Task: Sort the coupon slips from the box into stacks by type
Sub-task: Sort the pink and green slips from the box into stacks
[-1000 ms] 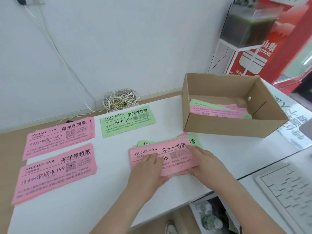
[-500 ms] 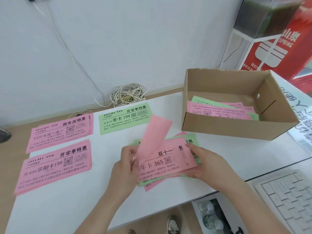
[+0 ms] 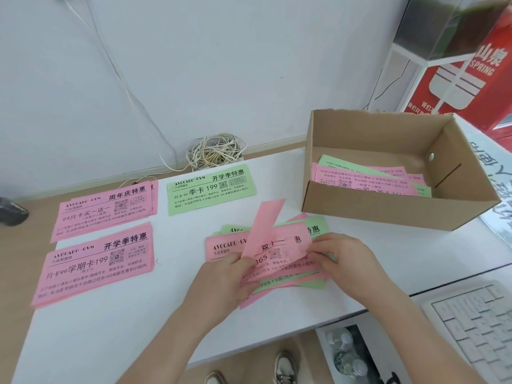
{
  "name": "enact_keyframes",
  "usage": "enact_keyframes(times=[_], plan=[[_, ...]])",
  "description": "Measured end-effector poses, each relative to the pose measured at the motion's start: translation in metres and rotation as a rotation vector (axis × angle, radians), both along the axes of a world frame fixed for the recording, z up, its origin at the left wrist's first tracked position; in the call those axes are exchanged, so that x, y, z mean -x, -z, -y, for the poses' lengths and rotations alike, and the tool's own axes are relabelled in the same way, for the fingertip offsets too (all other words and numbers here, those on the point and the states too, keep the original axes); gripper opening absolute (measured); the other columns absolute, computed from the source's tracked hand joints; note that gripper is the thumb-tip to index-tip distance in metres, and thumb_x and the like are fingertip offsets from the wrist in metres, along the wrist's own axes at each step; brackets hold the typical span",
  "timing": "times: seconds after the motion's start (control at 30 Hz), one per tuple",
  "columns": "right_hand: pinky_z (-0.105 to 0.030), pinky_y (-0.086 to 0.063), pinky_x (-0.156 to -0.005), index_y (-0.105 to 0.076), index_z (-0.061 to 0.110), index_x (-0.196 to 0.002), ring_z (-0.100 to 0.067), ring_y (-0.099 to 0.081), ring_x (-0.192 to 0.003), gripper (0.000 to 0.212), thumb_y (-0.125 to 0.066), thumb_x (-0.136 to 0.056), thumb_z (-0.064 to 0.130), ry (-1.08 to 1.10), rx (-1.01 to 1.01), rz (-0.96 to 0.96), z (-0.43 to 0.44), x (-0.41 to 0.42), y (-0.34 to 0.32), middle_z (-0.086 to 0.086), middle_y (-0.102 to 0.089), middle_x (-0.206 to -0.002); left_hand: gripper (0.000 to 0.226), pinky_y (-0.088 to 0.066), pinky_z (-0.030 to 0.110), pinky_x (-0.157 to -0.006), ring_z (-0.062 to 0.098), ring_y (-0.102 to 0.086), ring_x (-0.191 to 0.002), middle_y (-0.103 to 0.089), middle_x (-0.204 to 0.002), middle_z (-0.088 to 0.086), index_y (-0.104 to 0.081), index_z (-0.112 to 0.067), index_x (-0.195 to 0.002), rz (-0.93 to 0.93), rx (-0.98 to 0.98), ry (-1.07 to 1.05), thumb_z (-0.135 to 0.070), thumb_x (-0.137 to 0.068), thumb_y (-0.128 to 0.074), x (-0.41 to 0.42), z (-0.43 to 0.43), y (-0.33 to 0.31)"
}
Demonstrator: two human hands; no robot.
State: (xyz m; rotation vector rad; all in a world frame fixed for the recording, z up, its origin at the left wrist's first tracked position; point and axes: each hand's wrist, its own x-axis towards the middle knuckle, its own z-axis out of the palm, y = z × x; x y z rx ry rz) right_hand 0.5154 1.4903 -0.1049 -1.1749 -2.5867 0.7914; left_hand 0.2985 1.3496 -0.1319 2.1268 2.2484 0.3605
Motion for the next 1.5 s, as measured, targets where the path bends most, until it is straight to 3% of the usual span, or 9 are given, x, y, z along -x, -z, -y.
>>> enact_keyframes(times=[0.2, 0.27, 0.43, 0.67, 0.77, 0.9, 1.2, 1.3, 1.5], plan=[[-0.036, -0.049, -0.091, -0.056, 0.03, -0.129, -0.009, -0.054, -0.107, 0.041, -0.064, -0.09, 0.025, 0.241, 0.149, -0.285, 0.004, 0.009, -0.001, 0.017, -0.057, -0.117, 0.039, -0.047, 0.031, -0.056, 0.02, -0.062, -0.07, -0.065, -0.088, -0.009, -0.054, -0.028, -0.11, 0.152, 0.036, -0.077, -0.041, -0.095, -0.02, -0.003, 0.0, -0.009], [-0.034, -0.046, -0.092, -0.038, 0.033, -0.142, -0.012, -0.049, -0.109, 0.064, -0.068, -0.086, 0.028, 0.207, 0.205, -0.142, 0.006, 0.007, -0.001, 0.016, -0.053, -0.119, 0.03, -0.046, 0.034, -0.065, 0.024, -0.06, -0.073, -0.065, -0.1, -0.007, -0.032, -0.042, -0.128, 0.275, 0.054, -0.174, -0.033, -0.1, -0.026, -0.002, 0.001, -0.008], [-0.033, -0.04, -0.099, -0.023, 0.033, -0.149, -0.017, -0.036, -0.125, 0.087, -0.072, -0.078, 0.044, 0.053, 0.013, 0.146, 0.015, 0.006, 0.011, 0.014, -0.042, -0.142, 0.083, -0.05, 0.031, -0.065, 0.03, -0.063, -0.079, -0.042, -0.146, -0.003, 0.001, -0.062, -0.138, 0.33, -0.069, -0.136, -0.008, -0.095, -0.046, 0.001, 0.003, -0.008], [-0.028, -0.04, -0.093, -0.051, 0.029, -0.136, -0.016, -0.046, -0.117, 0.054, -0.068, -0.085, 0.035, 0.052, 0.025, 0.094, 0.012, 0.005, 0.012, 0.015, -0.054, -0.134, 0.096, -0.039, 0.021, -0.035, 0.011, -0.049, -0.043, -0.065, -0.077, -0.014, -0.027, -0.036, -0.147, -0.031, -0.002, -0.023, -0.019, -0.069, -0.081, -0.002, -0.001, -0.009], [-0.021, -0.037, -0.084, -0.068, 0.03, -0.116, -0.017, -0.049, -0.105, 0.029, -0.066, -0.087, 0.025, 0.111, 0.064, -0.007, 0.01, 0.004, 0.014, 0.014, -0.06, -0.122, 0.082, -0.051, 0.029, -0.047, 0.017, -0.063, -0.058, -0.071, -0.09, -0.011, -0.02, -0.034, -0.148, 0.028, 0.018, -0.006, -0.028, -0.082, -0.069, -0.006, 0.003, -0.006], [-0.023, -0.036, -0.076, -0.075, 0.027, -0.103, -0.019, -0.047, -0.097, 0.019, -0.063, -0.09, 0.02, 0.142, -0.006, -0.006, 0.011, 0.003, 0.018, 0.008, -0.057, -0.098, 0.024, -0.052, 0.025, -0.064, 0.012, -0.066, -0.079, -0.071, -0.094, -0.013, -0.067, -0.03, -0.107, 0.285, 0.003, -0.163, -0.034, -0.095, -0.046, -0.005, 0.007, -0.016], [-0.007, -0.045, -0.065, -0.075, 0.032, -0.086, 0.001, -0.064, -0.075, 0.021, -0.066, -0.087, 0.013, 0.232, 0.126, -0.296, 0.024, 0.014, -0.026, 0.021, -0.069, -0.066, 0.015, -0.043, 0.002, -0.078, 0.003, -0.059, -0.086, -0.071, -0.081, -0.011, -0.062, -0.03, -0.089, 0.222, -0.342, -0.359, -0.028, -0.078, -0.052, 0.041, 0.12, -0.042], [-0.004, -0.043, -0.065, -0.069, 0.039, -0.077, 0.003, -0.063, -0.078, 0.025, -0.066, -0.087, 0.017, 0.242, 0.189, -0.399, 0.029, 0.028, -0.044, 0.028, -0.067, -0.073, 0.018, -0.053, 0.02, -0.053, 0.004, -0.06, -0.081, -0.073, -0.08, -0.007, -0.053, -0.031, -0.09, 0.073, -0.233, -0.403, -0.025, -0.074, -0.048, 0.056, 0.158, -0.036], [-0.008, -0.051, -0.061, -0.071, 0.025, -0.08, -0.003, -0.067, -0.063, 0.022, -0.064, -0.089, 0.006, 0.296, 0.354, -0.717, 0.047, 0.061, -0.062, 0.014, -0.073, -0.071, 0.034, -0.054, 0.023, -0.052, 0.013, -0.071, -0.069, -0.074, -0.079, -0.004, -0.074, -0.025, -0.075, -0.045, 0.002, -0.388, -0.02, -0.067, -0.042, 0.083, 0.213, -0.018]])
